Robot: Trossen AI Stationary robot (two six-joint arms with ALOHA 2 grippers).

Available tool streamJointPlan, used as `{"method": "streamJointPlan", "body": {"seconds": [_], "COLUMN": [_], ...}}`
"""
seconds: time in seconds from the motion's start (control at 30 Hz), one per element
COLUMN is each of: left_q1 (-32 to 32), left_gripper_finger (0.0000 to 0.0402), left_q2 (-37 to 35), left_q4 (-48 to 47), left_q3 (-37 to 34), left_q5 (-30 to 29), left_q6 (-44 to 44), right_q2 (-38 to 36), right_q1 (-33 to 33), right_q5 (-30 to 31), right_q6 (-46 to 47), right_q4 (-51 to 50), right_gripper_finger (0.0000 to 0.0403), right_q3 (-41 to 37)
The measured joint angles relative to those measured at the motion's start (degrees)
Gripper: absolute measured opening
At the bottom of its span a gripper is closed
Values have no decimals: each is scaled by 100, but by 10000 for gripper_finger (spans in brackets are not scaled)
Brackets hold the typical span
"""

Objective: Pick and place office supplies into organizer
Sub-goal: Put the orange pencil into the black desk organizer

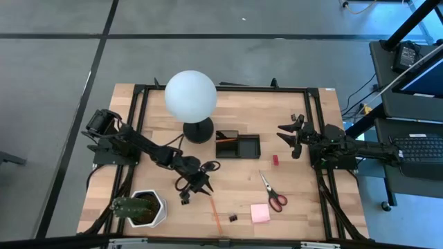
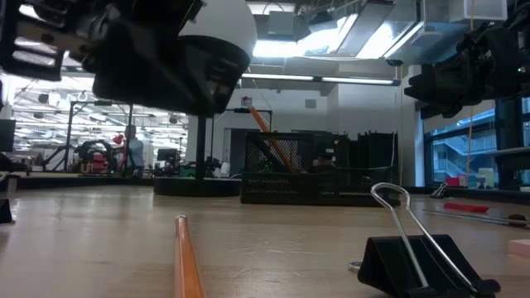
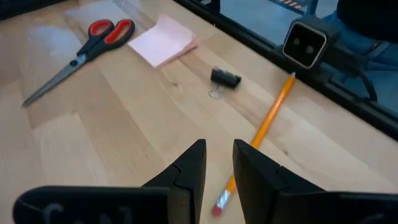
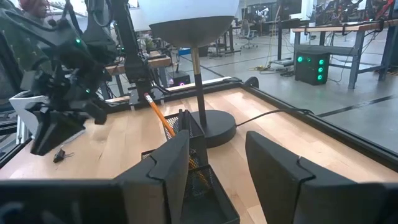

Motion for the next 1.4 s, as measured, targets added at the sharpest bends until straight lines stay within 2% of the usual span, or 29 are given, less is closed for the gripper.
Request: {"method": "streamJointPlan", "body": {"seconds": [0.13,0.3,0.43,0.57,0.87,1.03,1.4], "left_q1": [-12,-12,3,59,328,442,470], "left_gripper_finger": [75,75,75,75,75,74,43], "left_q2": [0,144,428,834,1669,1844,1907], "left_q4": [5,16,528,1190,1969,2014,2057], "left_q3": [-157,-203,-203,-199,-199,-197,-195], "left_q5": [4,67,589,1044,1142,1771,1636], "left_q6": [37,592,1040,1116,1025,943,1067], "right_q2": [0,0,0,0,0,0,0], "right_q1": [-1,0,-1,-2,-1,0,0], "right_q5": [0,0,2,4,2,2,2], "right_q6": [0,11,13,13,1,-2,-22], "right_q4": [0,0,0,0,2,2,2], "right_gripper_finger": [162,162,162,162,162,162,162], "right_q3": [1,0,1,2,2,2,0]}}
